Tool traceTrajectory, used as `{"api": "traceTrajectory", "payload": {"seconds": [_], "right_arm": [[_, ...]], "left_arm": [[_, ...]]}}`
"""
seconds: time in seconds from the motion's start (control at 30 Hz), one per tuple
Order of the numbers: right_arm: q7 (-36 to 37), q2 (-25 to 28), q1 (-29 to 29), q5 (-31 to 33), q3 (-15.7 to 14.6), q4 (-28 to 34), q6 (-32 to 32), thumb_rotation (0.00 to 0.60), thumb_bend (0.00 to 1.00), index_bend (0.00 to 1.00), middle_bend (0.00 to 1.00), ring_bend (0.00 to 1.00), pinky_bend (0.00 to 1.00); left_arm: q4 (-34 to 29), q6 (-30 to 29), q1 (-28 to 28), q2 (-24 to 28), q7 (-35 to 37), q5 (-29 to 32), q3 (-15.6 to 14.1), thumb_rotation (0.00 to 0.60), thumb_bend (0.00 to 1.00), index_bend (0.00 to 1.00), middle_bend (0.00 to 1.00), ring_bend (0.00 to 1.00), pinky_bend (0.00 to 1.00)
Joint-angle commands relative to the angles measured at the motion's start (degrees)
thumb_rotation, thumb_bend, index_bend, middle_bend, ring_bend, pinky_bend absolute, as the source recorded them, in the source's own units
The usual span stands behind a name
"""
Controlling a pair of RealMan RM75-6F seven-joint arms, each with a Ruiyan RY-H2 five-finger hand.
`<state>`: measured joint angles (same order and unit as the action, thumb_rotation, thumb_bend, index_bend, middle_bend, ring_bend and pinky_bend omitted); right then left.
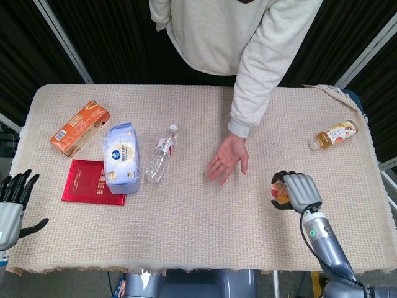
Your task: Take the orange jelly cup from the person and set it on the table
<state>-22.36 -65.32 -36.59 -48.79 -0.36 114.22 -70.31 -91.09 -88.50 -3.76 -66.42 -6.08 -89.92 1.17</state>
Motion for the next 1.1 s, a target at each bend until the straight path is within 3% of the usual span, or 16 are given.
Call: {"api": "traceTrajectory", "payload": {"seconds": [0.03, 0.13, 0.23, 0.33, 0.47, 0.63, 0.87, 0.97, 1.1], "right_arm": [[2.29, -2.40, 2.33, -1.97, -1.90, -3.26, 2.06, 0.600, 0.30, 0.57, 0.44, 0.40, 0.52], [3.63, -4.21, 3.05, -2.28, -2.03, -4.38, 3.68, 0.600, 0.26, 0.42, 0.28, 0.24, 0.32], [3.96, -5.56, 3.46, -3.34, -1.86, -4.93, 4.45, 0.600, 0.21, 0.30, 0.15, 0.08, 0.19], [3.90, -6.48, 3.86, -4.89, -1.90, -5.10, 4.70, 0.600, 0.18, 0.23, 0.06, 0.01, 0.13], [3.22, -7.56, 4.45, -6.56, -1.83, -5.56, 4.49, 0.600, 0.17, 0.17, 0.00, 0.00, 0.02], [-0.75, -7.19, 4.77, -9.30, -2.49, -6.97, 2.64, 0.600, 0.16, 0.15, 0.00, 0.00, 0.00], [-7.59, -4.84, 10.19, -25.94, -7.07, -12.77, -10.36, 0.600, 0.15, 0.11, 0.00, 0.00, 0.00], [-5.18, -3.74, 13.96, -32.84, -8.89, -17.61, -16.58, 0.600, 0.15, 0.08, 0.00, 0.00, 0.00], [2.95, -1.88, 17.35, -36.03, -9.84, -20.89, -19.72, 0.600, 0.14, 0.05, 0.00, 0.00, 0.00]], "left_arm": [[0.05, -0.08, -0.01, -0.06, -0.03, -0.07, 0.02, 0.600, 0.08, 0.00, 0.00, 0.00, 0.00], [0.17, -0.35, 0.03, -0.16, 0.10, -0.20, 0.09, 0.600, 0.08, 0.00, 0.00, 0.00, 0.00], [0.33, -0.48, 0.04, -0.21, 0.27, -0.29, 0.10, 0.600, 0.08, 0.00, 0.00, 0.00, 0.00], [0.39, -0.51, 0.02, -0.22, 0.42, -0.35, 0.11, 0.600, 0.08, 0.00, 0.00, 0.00, 0.00], [0.42, -0.61, 0.04, -0.18, 0.59, -0.40, 0.12, 0.600, 0.08, 0.00, 0.00, 0.00, 0.00], [0.45, -0.75, 0.08, -0.13, 0.82, -0.28, 0.23, 0.600, 0.08, 0.00, 0.00, 0.00, 0.00], [0.78, -1.17, 0.20, -0.16, 0.85, -0.29, 0.37, 0.600, 0.08, 0.00, 0.00, 0.00, 0.00], [0.96, -1.20, 0.23, -0.17, 0.96, -0.15, 0.43, 0.600, 0.08, 0.00, 0.00, 0.00, 0.00], [1.00, -1.46, 0.37, -0.21, 0.74, -0.22, 0.40, 0.600, 0.08, 0.00, 0.00, 0.00, 0.00]]}}
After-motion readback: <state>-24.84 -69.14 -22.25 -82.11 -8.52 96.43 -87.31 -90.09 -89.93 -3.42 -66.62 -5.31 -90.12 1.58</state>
